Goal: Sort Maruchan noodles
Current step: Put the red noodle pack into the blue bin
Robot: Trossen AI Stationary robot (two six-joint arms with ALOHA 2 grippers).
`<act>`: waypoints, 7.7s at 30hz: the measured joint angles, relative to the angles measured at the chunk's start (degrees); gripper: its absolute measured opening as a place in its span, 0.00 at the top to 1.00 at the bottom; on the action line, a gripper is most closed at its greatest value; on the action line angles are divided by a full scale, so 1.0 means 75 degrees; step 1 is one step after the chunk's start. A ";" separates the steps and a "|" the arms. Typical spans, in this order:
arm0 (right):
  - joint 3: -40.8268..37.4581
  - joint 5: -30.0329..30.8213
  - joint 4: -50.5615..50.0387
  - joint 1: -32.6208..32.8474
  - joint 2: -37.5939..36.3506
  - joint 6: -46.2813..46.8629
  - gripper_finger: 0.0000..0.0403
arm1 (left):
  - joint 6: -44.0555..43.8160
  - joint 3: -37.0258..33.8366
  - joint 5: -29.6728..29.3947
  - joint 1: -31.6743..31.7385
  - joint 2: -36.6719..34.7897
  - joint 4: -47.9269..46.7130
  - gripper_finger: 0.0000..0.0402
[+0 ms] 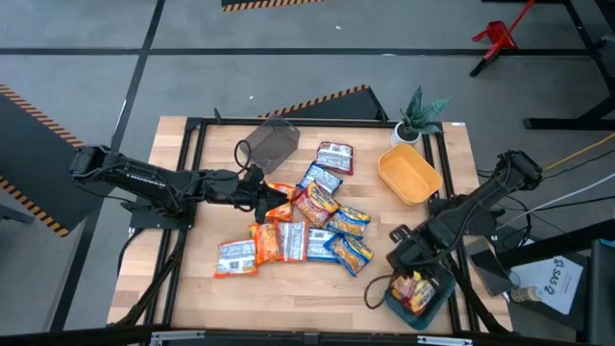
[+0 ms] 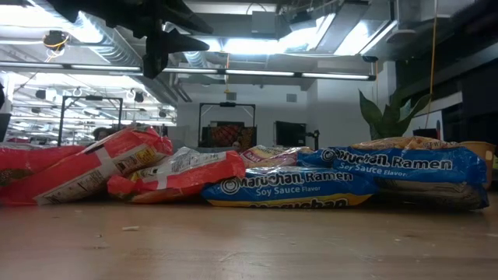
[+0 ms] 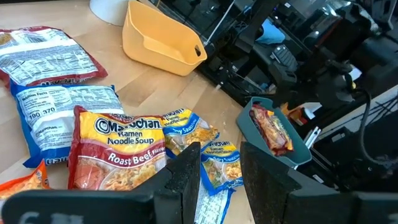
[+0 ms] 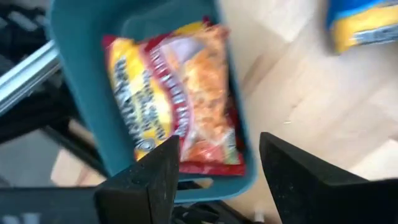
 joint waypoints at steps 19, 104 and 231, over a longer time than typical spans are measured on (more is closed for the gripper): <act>0.0203 0.2050 0.4504 -0.5158 0.0498 0.4558 0.47 | -0.0384 0.0012 0.1892 0.1050 0.1034 -0.0655 0.73; -0.1306 -0.0873 0.8889 -0.5701 0.2529 0.6046 0.77 | 0.1340 0.1353 0.3616 0.2038 0.3104 -0.1227 1.00; 0.0356 0.1010 0.0115 -0.0552 -0.0469 0.0125 0.40 | 0.1008 0.1501 0.0741 0.1775 -0.0309 -0.2401 0.99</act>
